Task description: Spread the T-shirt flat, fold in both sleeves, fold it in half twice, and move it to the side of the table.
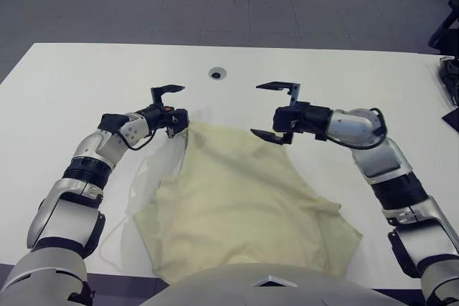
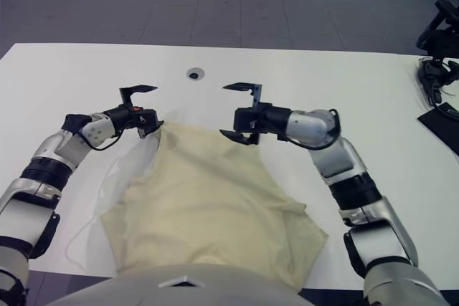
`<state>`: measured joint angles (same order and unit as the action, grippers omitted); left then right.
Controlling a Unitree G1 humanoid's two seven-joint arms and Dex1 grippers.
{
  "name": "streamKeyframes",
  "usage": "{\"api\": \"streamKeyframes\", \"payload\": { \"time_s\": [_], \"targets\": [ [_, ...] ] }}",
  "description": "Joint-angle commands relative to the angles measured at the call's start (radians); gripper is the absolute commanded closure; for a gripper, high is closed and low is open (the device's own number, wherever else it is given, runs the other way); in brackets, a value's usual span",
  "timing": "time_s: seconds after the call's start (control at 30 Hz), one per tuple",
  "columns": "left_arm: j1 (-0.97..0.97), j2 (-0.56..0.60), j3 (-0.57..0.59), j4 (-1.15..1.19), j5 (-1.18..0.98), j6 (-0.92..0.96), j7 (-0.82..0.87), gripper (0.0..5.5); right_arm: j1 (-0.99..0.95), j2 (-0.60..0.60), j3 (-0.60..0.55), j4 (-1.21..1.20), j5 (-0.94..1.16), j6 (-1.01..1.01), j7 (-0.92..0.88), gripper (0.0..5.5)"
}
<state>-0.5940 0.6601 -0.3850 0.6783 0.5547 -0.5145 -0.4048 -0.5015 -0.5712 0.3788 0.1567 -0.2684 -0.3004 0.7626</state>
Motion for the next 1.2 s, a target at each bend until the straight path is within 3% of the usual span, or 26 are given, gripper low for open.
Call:
{"api": "streamKeyframes", "payload": {
  "time_s": [0.03, 0.5, 0.8, 1.2],
  "targets": [
    [0.006, 0.016, -0.007, -0.021, 0.022, 0.006, -0.006, 0.12, -0.078, 0.025, 0.068, 0.176, -0.096, -0.077, -0.013, 0.10],
    [0.014, 0.001, -0.026, -0.080, 0.040, 0.020, -0.019, 0.12, -0.272, 0.059, 0.192, 0.563, -0.303, -0.161, -0.042, 0.10],
    [-0.061, -0.059, -0.045, -0.011, 0.062, 0.038, -0.001, 0.12, -0.389, 0.114, 0.243, 0.847, -0.424, -0.073, -0.267, 0.10],
    [-0.219, -0.140, -0.115, 0.209, 0.169, 0.054, 0.148, 0.12, -0.420, 0.174, 0.213, 0.966, -0.411, -0.049, -0.475, 0.10]
  ]
}}
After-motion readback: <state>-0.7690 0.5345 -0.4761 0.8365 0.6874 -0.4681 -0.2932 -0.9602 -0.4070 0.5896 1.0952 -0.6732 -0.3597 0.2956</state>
